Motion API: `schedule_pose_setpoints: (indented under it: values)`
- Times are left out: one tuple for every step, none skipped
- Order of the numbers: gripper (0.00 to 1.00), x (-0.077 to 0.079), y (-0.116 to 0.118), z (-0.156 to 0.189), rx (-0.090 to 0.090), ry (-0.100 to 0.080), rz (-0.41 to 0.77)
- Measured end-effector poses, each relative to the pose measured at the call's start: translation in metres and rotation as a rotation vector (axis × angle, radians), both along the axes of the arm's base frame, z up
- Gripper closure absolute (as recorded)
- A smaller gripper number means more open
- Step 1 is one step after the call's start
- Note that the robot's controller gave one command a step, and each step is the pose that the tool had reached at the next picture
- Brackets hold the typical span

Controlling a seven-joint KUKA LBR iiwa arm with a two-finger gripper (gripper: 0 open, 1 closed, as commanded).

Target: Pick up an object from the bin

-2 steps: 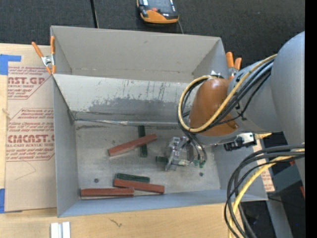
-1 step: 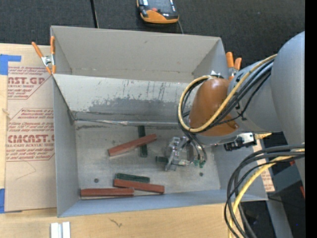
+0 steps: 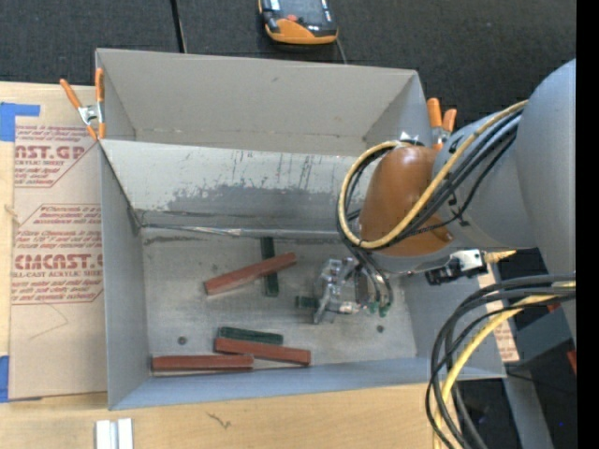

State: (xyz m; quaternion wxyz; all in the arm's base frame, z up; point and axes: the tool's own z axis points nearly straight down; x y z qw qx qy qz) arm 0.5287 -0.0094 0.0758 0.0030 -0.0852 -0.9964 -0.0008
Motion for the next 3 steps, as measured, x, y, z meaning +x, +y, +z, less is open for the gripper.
schedule_pose_setpoints:
  values:
    - [1.0, -0.001, 0.0, 0.021, 0.0, 0.005, 0.0]
    - [1.0, 0.0, 0.0, 0.044, 0.0, -0.002, 0.0]
    - [1.0, 0.001, 0.0, 0.061, -0.001, -0.009, 0.0]
